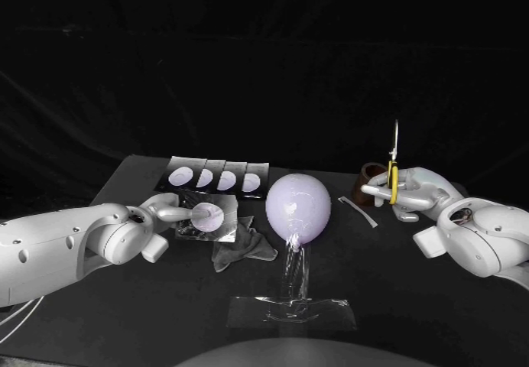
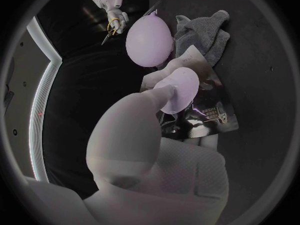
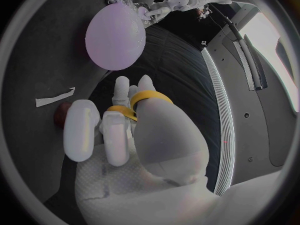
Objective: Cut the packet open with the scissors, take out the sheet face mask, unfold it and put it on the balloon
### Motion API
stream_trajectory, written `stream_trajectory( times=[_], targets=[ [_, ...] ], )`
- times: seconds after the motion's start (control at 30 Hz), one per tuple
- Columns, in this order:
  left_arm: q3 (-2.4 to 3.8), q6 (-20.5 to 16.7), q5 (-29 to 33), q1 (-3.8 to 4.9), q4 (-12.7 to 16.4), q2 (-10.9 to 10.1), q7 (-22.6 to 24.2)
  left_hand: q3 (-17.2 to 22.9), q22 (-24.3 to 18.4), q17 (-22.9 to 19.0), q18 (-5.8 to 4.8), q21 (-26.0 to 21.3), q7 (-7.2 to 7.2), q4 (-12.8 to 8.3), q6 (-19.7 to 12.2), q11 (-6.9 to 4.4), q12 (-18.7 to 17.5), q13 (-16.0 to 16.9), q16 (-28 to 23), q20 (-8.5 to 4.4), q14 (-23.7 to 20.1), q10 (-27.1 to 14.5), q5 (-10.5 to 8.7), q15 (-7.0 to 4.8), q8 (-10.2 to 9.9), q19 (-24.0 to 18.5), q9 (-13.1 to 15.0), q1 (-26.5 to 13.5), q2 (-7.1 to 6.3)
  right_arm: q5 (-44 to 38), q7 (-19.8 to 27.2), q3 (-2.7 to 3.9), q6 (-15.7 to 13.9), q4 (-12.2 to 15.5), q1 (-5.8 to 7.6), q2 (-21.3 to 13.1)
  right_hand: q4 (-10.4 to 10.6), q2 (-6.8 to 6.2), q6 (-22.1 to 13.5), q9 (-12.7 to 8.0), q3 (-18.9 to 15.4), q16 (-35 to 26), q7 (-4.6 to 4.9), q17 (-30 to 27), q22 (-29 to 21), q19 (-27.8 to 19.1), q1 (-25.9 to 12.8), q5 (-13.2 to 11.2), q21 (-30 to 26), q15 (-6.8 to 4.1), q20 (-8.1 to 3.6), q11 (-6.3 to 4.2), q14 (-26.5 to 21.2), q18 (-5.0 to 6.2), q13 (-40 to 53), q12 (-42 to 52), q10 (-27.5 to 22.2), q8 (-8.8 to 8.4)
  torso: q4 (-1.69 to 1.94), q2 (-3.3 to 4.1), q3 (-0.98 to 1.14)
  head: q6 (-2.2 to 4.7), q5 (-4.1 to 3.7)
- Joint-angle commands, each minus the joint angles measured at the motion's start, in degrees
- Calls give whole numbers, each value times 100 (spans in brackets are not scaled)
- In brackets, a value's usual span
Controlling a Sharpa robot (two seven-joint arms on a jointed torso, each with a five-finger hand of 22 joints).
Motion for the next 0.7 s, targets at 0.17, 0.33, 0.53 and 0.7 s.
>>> stream_trajectory(
  times=[0.17, 0.33, 0.53, 0.7],
  targets=[
    [5, -140, -358, -4, 31, 34, -204, -141, -1, -18, -52, -199, 256, 27, -123, 92, 31, 11, 12, 153, -289, -307, -22, 94, -112, -299, -104, -70, -288, 9, 106, 4, 51, 12, 0, -1, -19, 406, 30, 6, -22, -16, -3, 708, 969, 6, 454, 18, 11, -37, 45, -698, 463, 79, -16, 1080, 1034, -26, 6, -4, -2, -35, -11],
    [5, -79, -533, -4, 30, 42, -267, -222, -3, -18, -55, -342, 284, 50, -176, 125, 54, 17, 43, 261, -466, -416, -21, 136, -153, -527, -166, -80, -340, 31, 114, 4, 57, 9, 0, 3, -13, 397, 37, 6, -29, -14, -2, 713, 973, 11, 442, 17, 22, -36, 46, -697, 464, 76, -15, 1073, 1036, -37, 4, -5, -2, -42, -12],
    [6, -231, -605, -5, 20, 35, -110, -522, -50, -37, -274, -730, 406, 129, -501, 261, 35, 16, 30, 305, -938, -809, -15, 280, -312, -1709, -299, -148, -438, 47, 124, 4, 52, 16, 0, -7, 48, 359, 77, 16, -87, -12, 8, 717, 976, 13, 346, 16, 23, -29, 52, -689, 464, 76, -11, 1036, 1053, -80, 0, -3, 0, -40, -18],
    [11, -426, -675, -5, -7, 1, 251, -1042, -93, -10, -542, -877, 403, 175, -763, 342, 78, 34, 80, 307, -1529, -1316, -26, 411, -329, -2577, -358, -38, -415, 58, 127, 4, 48, 13, 0, -9, 55, 351, 82, 18, -97, -10, 9, 722, 976, 13, 335, 17, 22, -28, 53, -688, 465, 76, -15, 1024, 1054, -87, 5, -5, 1, -38, -22]
  ],
)
